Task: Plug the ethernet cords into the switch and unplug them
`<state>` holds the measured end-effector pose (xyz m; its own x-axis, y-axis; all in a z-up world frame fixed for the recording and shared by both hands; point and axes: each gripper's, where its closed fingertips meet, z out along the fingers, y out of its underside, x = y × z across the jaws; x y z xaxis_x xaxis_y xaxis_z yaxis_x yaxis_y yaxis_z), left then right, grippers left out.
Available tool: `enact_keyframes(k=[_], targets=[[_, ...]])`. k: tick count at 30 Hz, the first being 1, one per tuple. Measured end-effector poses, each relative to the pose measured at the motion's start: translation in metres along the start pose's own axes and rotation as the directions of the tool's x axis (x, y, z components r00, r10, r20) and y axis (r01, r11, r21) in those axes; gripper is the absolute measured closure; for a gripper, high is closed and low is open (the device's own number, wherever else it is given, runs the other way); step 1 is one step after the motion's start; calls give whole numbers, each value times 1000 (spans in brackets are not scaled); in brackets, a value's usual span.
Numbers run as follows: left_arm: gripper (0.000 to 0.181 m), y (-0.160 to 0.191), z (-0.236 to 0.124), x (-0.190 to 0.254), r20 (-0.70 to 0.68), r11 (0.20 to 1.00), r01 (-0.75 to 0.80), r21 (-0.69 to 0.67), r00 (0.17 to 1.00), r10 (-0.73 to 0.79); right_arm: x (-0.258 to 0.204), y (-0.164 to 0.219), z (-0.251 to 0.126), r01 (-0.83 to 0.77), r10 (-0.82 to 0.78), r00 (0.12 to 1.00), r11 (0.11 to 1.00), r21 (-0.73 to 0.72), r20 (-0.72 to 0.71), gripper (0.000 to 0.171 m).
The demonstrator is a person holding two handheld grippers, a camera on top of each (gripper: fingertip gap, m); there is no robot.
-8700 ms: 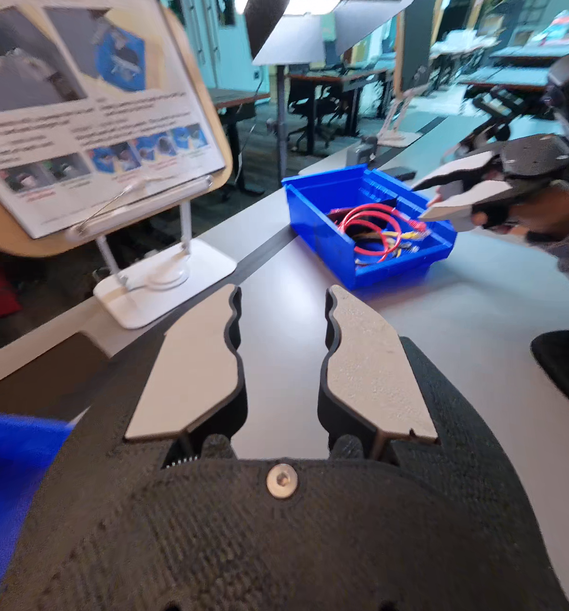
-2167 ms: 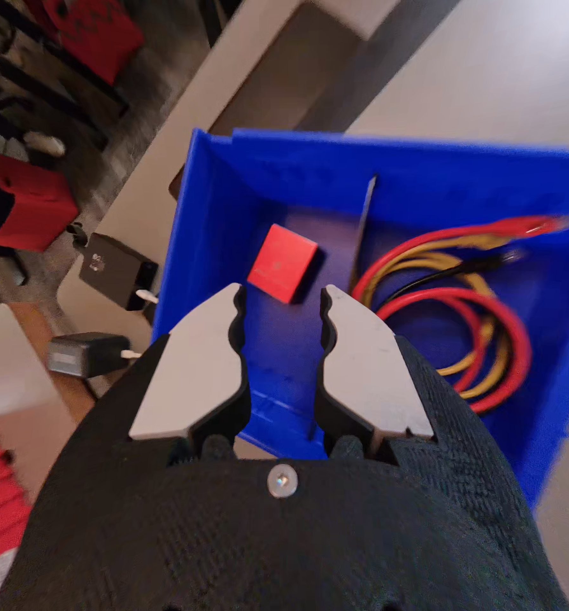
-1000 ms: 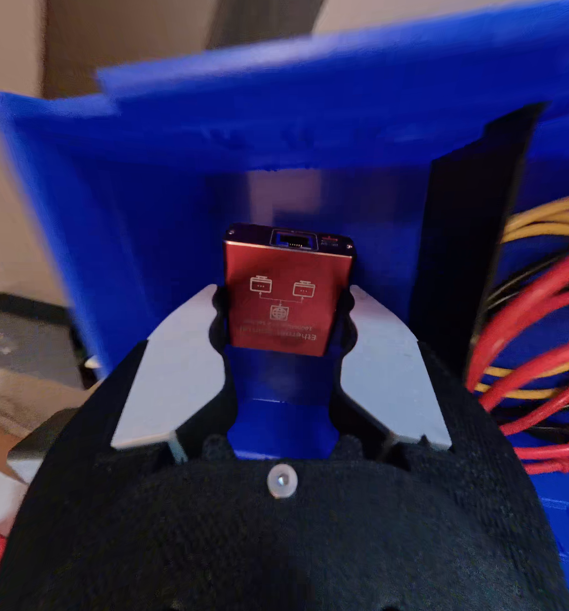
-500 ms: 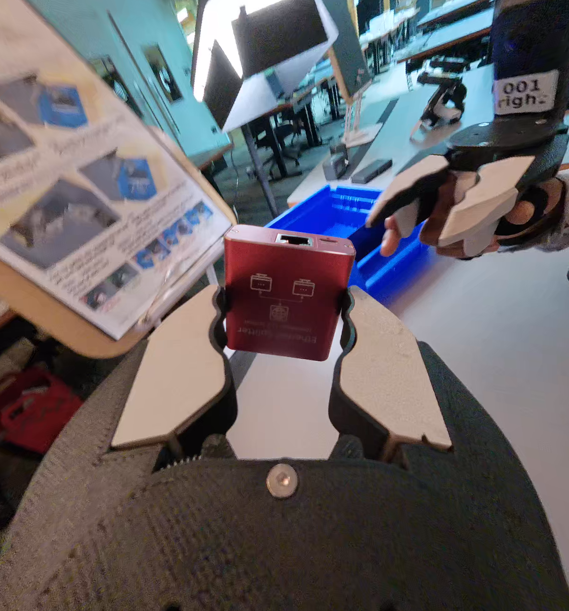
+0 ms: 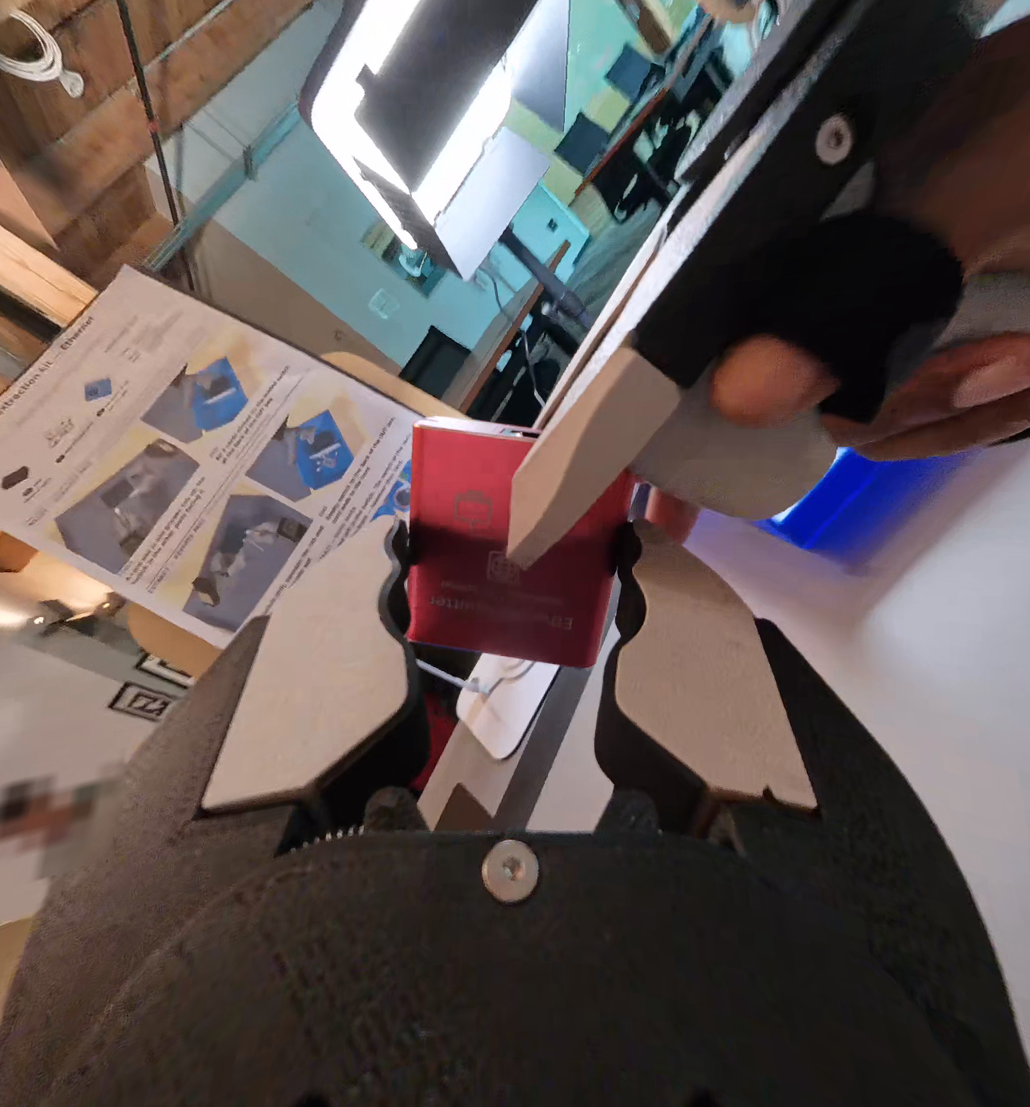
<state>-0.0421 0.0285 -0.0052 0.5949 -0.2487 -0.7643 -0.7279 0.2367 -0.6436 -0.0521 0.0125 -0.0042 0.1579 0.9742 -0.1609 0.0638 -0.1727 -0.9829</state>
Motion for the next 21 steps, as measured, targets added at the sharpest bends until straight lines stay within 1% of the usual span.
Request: enact_keyframes(k=[1,4,6,9,11,13,15,17,18,19,21], targets=[[113,1,0,1,4,1000,-12,-4,1000,12,1,2,0,0,0,1000,1000,-5,12,145],[113,-7,-4,1,-12,998,14,62,1000,-13,-4,-2,-5,-74,74,989,997,-1,125,145],[113,-12,-7,1,-52,994,77,82,996,-73,-5,-6,-12,-142,137,968,990,9,210,145],[112,-20,-15,-3,-103,976,164,141,983,-150,-7,-17,-25,-302,280,896,953,13,344,145],[113,-22,-18,-4,-125,969,189,159,978,-170,-12,-26,-33,-418,376,812,908,-5,445,145],[111,-26,-21,-2,-141,964,194,180,975,-170,-20,-34,-39,-532,468,690,845,-51,552,145],[108,-34,-25,-2,-155,952,213,221,971,-181,-27,-36,-42,-601,527,579,791,-110,622,145],[108,-44,-31,-4,-167,936,229,268,968,-190,-35,-34,-44,-623,555,485,761,-178,676,145],[104,-49,-34,-3,-181,929,231,288,966,-184,-42,-33,-45,-615,557,452,760,-209,697,145],[101,-53,-37,-2,-191,925,226,306,966,-172,-46,-33,-46,-617,559,421,754,-227,714,145],[104,-60,-43,0,-203,918,213,334,967,-151,-51,-32,-47,-606,558,391,755,-252,732,145]])
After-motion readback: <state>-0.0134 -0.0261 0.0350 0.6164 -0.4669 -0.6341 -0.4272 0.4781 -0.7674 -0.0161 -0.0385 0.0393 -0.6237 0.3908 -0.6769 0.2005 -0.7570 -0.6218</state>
